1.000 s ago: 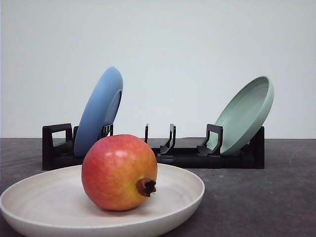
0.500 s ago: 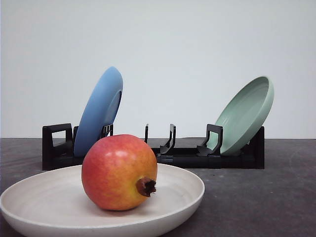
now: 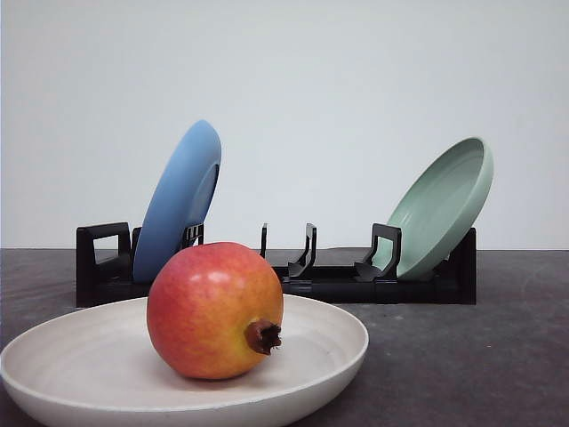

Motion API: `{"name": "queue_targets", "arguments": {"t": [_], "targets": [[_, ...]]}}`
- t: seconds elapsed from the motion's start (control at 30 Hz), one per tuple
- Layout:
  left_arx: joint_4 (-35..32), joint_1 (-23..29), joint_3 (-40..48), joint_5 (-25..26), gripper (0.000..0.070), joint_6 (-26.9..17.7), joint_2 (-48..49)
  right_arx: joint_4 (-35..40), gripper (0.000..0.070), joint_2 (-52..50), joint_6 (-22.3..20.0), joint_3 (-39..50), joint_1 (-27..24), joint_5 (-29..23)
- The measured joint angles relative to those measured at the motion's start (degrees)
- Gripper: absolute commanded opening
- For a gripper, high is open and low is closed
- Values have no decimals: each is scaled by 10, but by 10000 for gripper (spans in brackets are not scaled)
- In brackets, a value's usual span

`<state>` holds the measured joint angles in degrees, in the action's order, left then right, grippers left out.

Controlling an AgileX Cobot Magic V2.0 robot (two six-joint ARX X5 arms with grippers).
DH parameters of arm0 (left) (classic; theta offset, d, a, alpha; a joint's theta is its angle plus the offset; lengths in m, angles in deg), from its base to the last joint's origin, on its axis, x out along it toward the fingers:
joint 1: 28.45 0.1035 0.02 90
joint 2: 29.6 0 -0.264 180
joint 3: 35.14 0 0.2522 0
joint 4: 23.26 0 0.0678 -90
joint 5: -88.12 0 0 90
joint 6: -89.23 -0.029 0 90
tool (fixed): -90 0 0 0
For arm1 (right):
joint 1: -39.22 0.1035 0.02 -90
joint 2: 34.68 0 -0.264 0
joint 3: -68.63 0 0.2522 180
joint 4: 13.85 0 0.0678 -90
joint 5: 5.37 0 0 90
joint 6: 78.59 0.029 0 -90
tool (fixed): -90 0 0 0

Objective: Place pomegranate in white plate

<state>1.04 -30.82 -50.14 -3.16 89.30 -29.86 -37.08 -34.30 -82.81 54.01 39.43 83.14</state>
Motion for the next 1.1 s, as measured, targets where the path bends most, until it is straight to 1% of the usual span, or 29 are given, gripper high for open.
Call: {"name": "queue_targets", "arguments": {"t": [1.1], "targets": [[0,0,0,0,0,0,0,0,13,0,0,0,0,0]]}}
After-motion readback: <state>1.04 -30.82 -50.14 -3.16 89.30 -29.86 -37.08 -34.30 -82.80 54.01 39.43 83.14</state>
